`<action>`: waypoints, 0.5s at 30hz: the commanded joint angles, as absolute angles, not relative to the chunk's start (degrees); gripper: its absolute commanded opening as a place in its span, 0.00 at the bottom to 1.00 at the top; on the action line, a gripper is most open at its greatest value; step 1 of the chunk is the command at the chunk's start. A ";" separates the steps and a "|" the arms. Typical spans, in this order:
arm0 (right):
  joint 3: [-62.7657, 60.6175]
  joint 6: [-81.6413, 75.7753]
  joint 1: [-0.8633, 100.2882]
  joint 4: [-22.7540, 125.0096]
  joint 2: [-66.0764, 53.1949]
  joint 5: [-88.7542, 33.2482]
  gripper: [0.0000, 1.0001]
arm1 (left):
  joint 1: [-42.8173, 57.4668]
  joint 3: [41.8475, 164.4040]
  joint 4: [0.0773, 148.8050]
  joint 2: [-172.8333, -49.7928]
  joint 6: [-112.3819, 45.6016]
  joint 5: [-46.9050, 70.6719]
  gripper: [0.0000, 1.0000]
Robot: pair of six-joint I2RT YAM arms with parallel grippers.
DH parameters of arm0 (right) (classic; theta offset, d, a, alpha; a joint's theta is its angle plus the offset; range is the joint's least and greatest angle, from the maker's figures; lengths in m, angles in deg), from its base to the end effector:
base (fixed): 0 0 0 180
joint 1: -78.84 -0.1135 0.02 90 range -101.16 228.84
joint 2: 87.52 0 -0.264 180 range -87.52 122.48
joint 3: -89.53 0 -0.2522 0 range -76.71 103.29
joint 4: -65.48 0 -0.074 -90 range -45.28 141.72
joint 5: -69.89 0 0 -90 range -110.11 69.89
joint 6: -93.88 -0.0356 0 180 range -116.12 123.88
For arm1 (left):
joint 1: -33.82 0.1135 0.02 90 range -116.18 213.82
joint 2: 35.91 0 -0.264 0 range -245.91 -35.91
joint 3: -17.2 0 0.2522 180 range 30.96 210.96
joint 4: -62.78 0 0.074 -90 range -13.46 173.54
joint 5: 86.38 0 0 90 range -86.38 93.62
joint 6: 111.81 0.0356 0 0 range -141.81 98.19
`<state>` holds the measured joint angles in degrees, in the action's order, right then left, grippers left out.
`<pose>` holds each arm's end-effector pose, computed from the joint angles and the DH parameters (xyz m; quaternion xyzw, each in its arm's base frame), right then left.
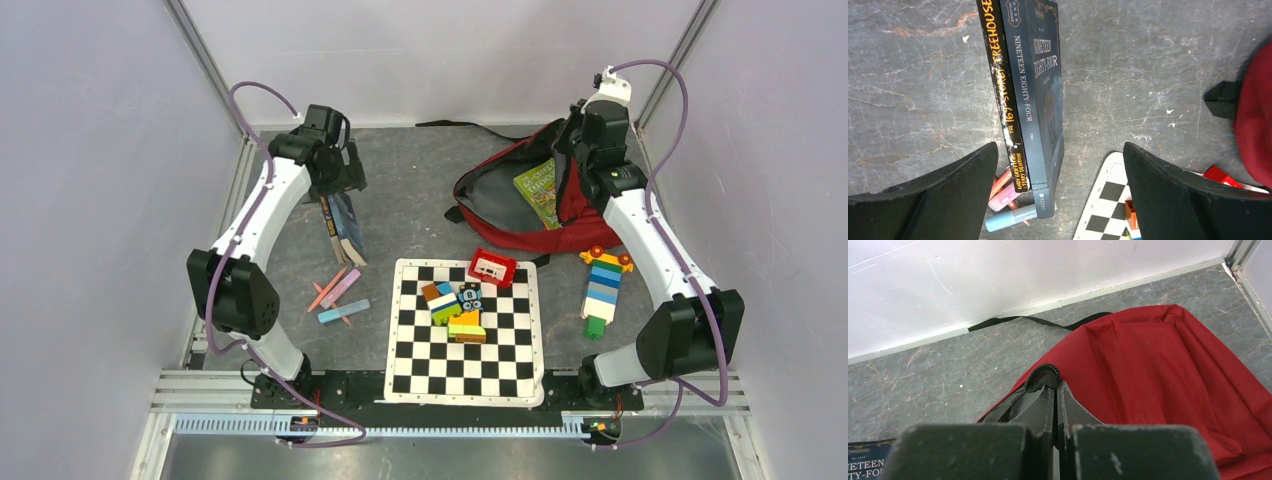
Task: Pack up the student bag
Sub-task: Pick up the book from the center of the board.
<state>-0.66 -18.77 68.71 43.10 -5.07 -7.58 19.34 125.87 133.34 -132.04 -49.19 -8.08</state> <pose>0.3365 0.0523 0.3793 0.1520 0.7768 0.0876 0.6048 0.3427 -0.0810 0.3384 -0.1353 0.9471 -0.0064 0.2910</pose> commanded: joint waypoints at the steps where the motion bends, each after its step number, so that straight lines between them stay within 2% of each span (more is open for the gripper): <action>1: 0.37 -18.62 68.49 46.36 -5.78 -7.80 0.00 | 19.48 123.76 131.09 -129.95 -47.56 -7.06 0.99; 9: 1.08 -18.67 68.47 45.90 -5.28 -7.73 0.00 | 19.47 121.86 129.23 -129.96 -48.05 -5.78 0.89; 15: 1.08 -18.73 68.47 45.75 -5.10 -7.87 0.00 | 19.50 120.91 128.93 -130.45 -48.07 -5.54 0.86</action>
